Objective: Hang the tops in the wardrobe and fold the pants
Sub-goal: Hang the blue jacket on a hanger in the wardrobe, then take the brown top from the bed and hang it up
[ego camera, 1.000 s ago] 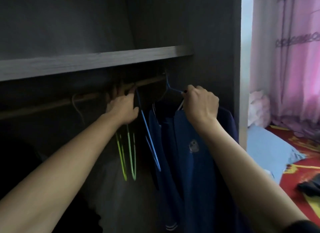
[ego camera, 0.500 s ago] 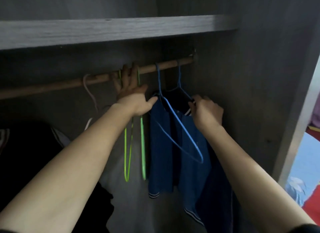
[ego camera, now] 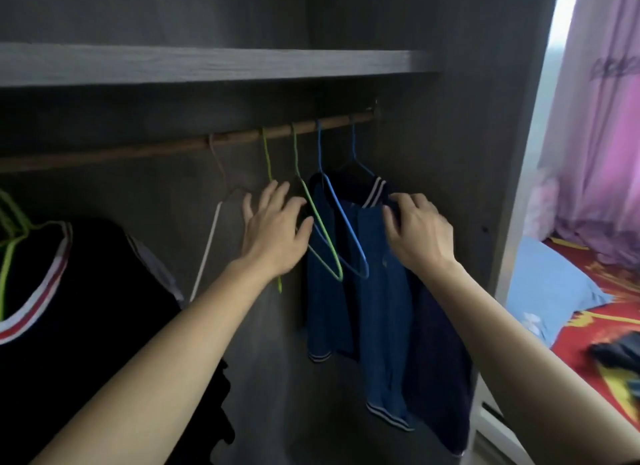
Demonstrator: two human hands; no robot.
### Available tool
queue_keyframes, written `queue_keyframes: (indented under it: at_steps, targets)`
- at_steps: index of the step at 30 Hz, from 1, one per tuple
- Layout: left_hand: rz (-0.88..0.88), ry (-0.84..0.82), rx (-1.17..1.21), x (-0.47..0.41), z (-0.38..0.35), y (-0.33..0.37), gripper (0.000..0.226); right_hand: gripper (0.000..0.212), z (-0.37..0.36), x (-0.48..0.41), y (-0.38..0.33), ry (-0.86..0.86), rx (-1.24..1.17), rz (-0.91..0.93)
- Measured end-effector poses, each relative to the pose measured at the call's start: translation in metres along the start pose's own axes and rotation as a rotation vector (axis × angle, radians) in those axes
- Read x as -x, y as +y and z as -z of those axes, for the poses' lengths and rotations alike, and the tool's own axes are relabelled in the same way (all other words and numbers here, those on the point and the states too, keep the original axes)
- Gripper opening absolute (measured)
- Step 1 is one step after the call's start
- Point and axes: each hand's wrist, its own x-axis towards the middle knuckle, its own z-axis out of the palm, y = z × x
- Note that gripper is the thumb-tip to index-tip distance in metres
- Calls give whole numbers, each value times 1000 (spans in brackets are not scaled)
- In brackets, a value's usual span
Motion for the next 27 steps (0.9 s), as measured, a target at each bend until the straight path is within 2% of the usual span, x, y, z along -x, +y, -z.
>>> queue_keyframes:
  at_steps: [4,13,17,20,27]
  targets:
    - [-114,20,0,71,-1,6,48,38,23,64,-9,21,34,12]
    - [-183,-55,184,172,-28,62,55,41,94,205,38,-198,261,-67]
    - [-206,-101,271,192,-40,128,58,51,143,251,82,-286,366,-159]
    - [-213,-139,348,210,-48,189,62,57,180,284,126,-266,403,-213]
    - [-365,-262,394,210,-74,358,69,72,259,345,255,-239,486,-358]
